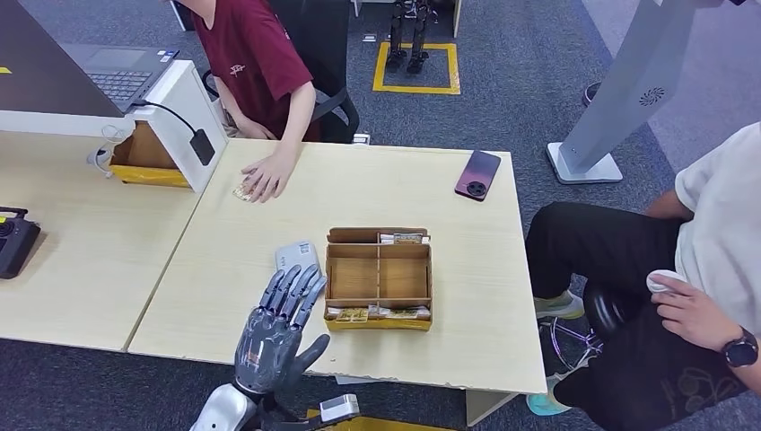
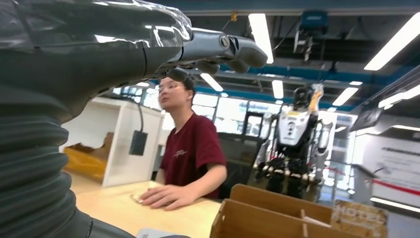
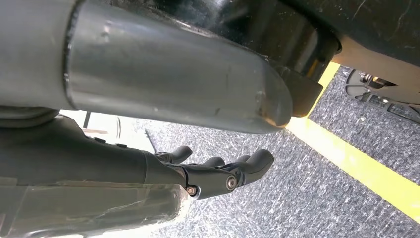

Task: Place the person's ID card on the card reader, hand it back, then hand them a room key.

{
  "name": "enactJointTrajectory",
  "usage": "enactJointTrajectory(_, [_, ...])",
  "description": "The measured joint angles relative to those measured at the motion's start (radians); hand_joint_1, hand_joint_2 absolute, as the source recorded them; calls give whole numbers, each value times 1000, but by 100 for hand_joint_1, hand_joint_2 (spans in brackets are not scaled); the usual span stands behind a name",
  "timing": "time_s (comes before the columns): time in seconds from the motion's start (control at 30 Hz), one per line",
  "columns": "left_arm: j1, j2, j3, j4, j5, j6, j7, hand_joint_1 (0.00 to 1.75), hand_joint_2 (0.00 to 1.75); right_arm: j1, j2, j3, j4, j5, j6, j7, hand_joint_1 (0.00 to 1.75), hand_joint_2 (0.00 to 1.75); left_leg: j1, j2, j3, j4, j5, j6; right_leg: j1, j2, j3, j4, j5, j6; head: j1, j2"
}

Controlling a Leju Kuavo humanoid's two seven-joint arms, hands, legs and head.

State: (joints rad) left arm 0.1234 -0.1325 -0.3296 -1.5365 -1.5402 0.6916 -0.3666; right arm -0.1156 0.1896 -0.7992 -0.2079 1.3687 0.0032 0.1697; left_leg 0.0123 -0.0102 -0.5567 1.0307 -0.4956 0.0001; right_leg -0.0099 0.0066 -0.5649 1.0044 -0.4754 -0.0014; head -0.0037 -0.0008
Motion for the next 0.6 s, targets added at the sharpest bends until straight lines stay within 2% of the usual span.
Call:
enactJointTrajectory(0.1, [-14, 25, -36, 21, -9, 0, 70, 0, 175, 0, 0, 0, 0, 0, 1, 1, 0, 0, 0, 0, 0, 0, 0, 0, 0, 0, 0, 0, 0, 0, 0, 0])
enactJointTrajectory(0.23, [-70, 92, -134, 72, -26, 0, 296, 0, 175, -1, 0, 1, 0, 0, 1, 3, 0, 0, 0, 0, 0, 0, 0, 0, 0, 0, 0, 0, 0, 0, 0, 0])
enactJointTrajectory(0.3, [-97, 123, -195, 100, -27, 0, 377, 0, 175, -1, 0, 1, 0, 0, 1, 2, 0, 0, 0, 0, 0, 0, 0, 0, 0, 0, 0, 0, 0, 0, 0, 0])
enactJointTrajectory(0.43, [-111, 142, -258, 132, -18, 0, 374, 0, 175, -1, 0, 1, 0, 1, 1, 2, 0, 0, -1, 0, 0, 0, 0, 0, 0, 0, 0, 0, 0, 0, 0, 0])
enactJointTrajectory(0.6, [-114, 145, -267, 148, -15, 0, 346, 0, 175, -1, 0, 1, 0, 2, 1, 2, 0, 0, -1, 0, 0, 0, 0, 0, 0, 0, 0, 0, 0, 0, 0, 0])
